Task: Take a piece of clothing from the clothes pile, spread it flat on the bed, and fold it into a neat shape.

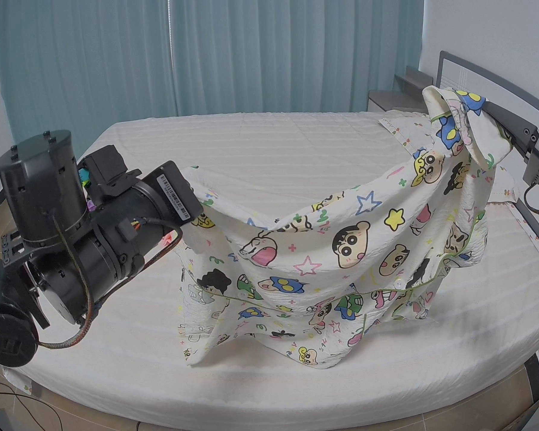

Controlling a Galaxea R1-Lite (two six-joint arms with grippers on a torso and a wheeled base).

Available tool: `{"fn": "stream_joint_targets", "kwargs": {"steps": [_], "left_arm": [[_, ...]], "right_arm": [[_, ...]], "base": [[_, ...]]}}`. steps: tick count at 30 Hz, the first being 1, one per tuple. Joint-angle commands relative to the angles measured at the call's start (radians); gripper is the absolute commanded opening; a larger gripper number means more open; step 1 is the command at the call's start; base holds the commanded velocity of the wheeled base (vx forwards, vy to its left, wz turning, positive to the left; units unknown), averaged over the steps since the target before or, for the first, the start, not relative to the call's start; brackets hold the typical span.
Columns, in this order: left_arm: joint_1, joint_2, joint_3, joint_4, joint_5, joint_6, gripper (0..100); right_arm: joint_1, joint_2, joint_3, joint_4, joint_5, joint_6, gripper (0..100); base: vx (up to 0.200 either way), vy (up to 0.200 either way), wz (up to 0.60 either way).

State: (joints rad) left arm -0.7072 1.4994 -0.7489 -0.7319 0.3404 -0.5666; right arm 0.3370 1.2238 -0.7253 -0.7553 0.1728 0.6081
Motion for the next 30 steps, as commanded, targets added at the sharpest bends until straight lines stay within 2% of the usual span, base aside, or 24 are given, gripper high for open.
{"fn": "stream_joint_targets", "kwargs": {"steps": [1,7,11,18,22,23,30], "left_arm": [[0.000,-0.005,0.002,0.003,0.000,-0.001,0],[0.000,-0.011,0.013,0.005,0.000,-0.001,0],[0.000,-0.028,0.036,0.003,0.000,-0.001,0],[0.000,-0.097,0.074,0.005,-0.001,-0.003,0],[0.000,-0.108,0.079,0.005,-0.001,-0.003,0],[0.000,-0.168,0.091,0.005,-0.001,-0.001,0],[0.000,-0.280,0.132,0.006,-0.003,0.008,0]], "right_arm": [[0.000,-0.001,0.000,0.001,0.001,-0.001,0],[0.000,-0.017,0.003,0.001,0.002,-0.001,0],[0.005,-0.058,0.026,-0.004,0.028,0.001,0],[0.011,-0.125,0.057,-0.009,0.093,-0.001,0],[0.011,-0.135,0.058,-0.007,0.099,-0.001,0],[0.013,-0.178,0.064,-0.007,0.142,-0.001,0],[0.013,-0.264,0.084,-0.007,0.223,-0.008,0]], "base": [[0.000,-0.200,0.00],[0.000,-0.033,0.00],[0.000,0.000,0.00],[-0.200,0.000,0.00],[-0.200,0.000,0.00],[-0.200,0.000,0.00],[-0.200,0.000,0.00]]}}
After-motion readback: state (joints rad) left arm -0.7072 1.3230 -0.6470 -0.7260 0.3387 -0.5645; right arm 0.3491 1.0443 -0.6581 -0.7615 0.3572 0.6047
